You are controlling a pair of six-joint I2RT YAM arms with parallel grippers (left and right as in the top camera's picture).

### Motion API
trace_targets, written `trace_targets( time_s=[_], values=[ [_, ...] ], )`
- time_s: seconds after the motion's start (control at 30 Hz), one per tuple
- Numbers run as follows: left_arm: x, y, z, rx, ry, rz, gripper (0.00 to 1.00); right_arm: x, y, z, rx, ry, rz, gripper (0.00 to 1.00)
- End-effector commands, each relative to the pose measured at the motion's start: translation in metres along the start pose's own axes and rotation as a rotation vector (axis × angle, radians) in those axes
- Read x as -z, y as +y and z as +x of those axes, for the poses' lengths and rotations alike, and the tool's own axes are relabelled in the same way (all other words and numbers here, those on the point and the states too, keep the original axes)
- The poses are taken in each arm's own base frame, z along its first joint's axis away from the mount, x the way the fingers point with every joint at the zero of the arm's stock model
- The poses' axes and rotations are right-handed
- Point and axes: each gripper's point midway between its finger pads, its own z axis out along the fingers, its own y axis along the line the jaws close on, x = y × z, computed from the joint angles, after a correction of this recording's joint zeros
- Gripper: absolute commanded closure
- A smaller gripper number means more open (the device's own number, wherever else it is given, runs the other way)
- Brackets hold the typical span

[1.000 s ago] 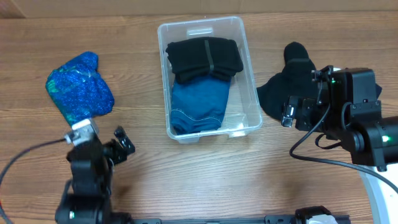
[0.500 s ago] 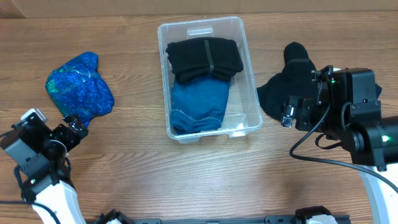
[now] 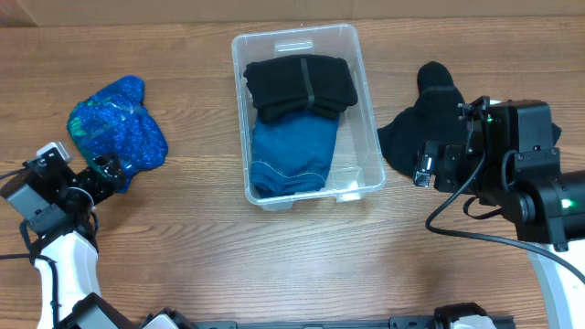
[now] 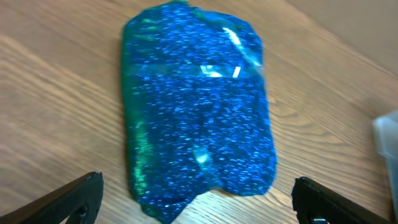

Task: Pack container
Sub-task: 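Reach the left gripper to the sparkly blue fabric and grasp it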

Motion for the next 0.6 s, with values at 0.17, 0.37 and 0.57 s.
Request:
trace_targets(
  time_s=[0.17,0.37,0.57],
  values=[
    [-0.032,0.047,0.010,0.170,0.023,-0.160,0.00,0.001,0.000,-0.001,0.009,-0.005,-0.001,0.00],
    [-0.070,0.040,0.002,0.136,0.073,-0.026,0.00,0.001,0.000,-0.001,0.009,-0.005,-0.001,0.00],
    [-0.095,0.030,-0.006,0.111,0.101,0.091,0.00,0.001,0.000,-0.001,0.009,-0.005,-0.001,0.00]
  ],
)
